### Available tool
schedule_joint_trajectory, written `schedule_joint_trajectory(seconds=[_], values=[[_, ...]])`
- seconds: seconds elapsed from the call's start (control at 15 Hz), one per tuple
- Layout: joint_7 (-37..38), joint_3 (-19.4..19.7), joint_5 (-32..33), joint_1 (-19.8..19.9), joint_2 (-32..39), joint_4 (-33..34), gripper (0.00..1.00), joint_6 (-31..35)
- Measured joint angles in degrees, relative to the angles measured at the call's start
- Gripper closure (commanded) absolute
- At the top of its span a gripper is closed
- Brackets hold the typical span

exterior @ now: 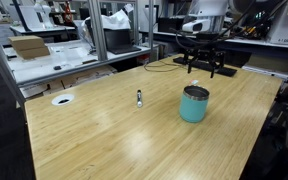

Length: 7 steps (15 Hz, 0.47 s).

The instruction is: Move the mug to the left

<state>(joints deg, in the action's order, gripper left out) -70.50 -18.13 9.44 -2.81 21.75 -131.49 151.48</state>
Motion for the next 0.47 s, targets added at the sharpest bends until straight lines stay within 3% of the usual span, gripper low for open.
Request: schedule_joint_trajectory(seconds=[0.47], values=[[0.2, 4.3, -12.8, 4.1, -12.4, -6.6, 0.0, -2.5]])
